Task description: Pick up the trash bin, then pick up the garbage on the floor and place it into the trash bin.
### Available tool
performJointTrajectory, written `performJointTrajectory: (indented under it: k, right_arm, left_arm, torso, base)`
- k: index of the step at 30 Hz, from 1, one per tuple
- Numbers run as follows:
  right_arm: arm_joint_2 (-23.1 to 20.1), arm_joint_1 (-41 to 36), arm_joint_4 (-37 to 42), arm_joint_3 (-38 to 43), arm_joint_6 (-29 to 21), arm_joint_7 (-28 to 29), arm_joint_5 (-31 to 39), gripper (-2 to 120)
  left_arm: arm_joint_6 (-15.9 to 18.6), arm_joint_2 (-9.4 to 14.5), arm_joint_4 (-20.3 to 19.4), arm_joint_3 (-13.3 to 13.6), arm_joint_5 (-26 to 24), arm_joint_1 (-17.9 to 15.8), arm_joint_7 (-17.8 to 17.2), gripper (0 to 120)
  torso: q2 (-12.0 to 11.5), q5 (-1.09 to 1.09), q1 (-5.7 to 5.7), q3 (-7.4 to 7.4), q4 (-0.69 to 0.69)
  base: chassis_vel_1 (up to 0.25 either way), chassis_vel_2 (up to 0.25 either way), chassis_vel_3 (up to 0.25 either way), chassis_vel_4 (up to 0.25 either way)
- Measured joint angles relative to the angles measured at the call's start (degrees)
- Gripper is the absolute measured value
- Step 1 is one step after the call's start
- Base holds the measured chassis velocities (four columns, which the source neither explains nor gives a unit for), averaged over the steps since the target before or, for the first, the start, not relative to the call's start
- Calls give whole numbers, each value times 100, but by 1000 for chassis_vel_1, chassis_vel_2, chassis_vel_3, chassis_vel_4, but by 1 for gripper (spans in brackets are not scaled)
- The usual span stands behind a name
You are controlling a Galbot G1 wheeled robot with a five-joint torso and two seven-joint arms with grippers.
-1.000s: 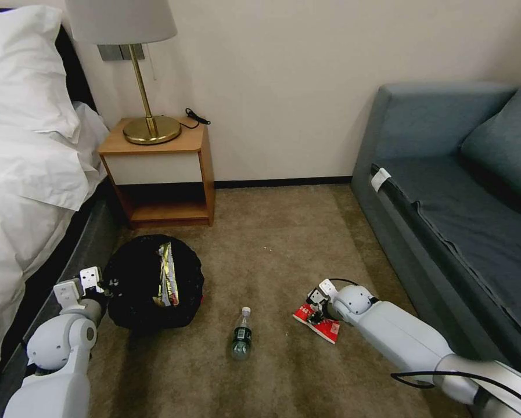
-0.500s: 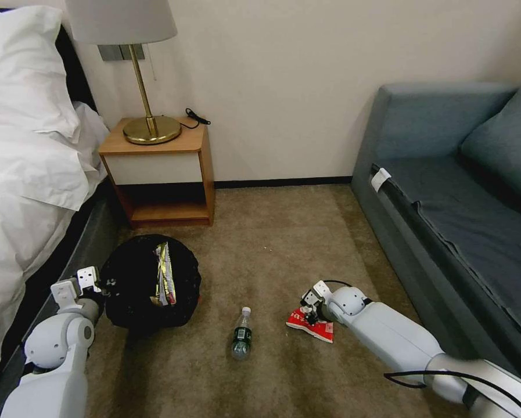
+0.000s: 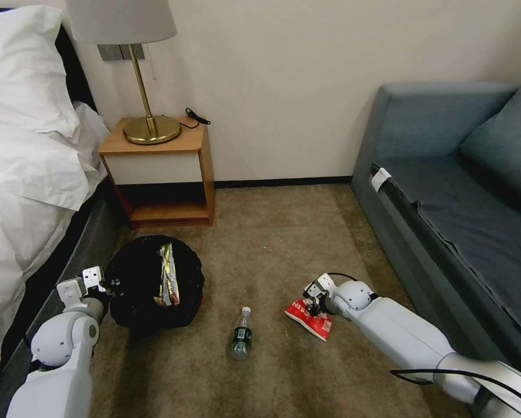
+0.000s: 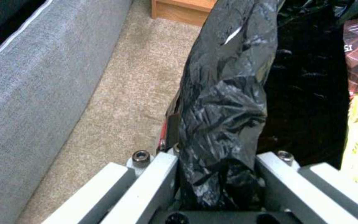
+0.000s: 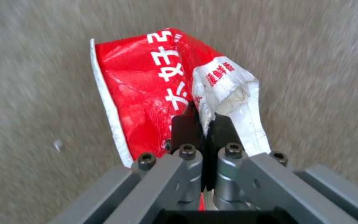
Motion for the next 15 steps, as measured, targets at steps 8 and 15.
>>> performJointTrajectory:
  k: [8, 15]
  right_arm:
    - [-43, 187, 444, 348, 51, 31, 112, 0]
    - [-61, 525, 853, 552, 204, 48, 373, 0]
  left_arm:
    - [0, 14, 9, 28, -24, -2, 2, 2]
    - [14, 29, 74, 100, -122, -49, 55, 2]
  torso:
    - [0, 0, 0, 0, 1]
    - [0, -1, 0, 0, 0]
  base:
    - [0, 0, 0, 0]
    - [0, 0, 0, 0]
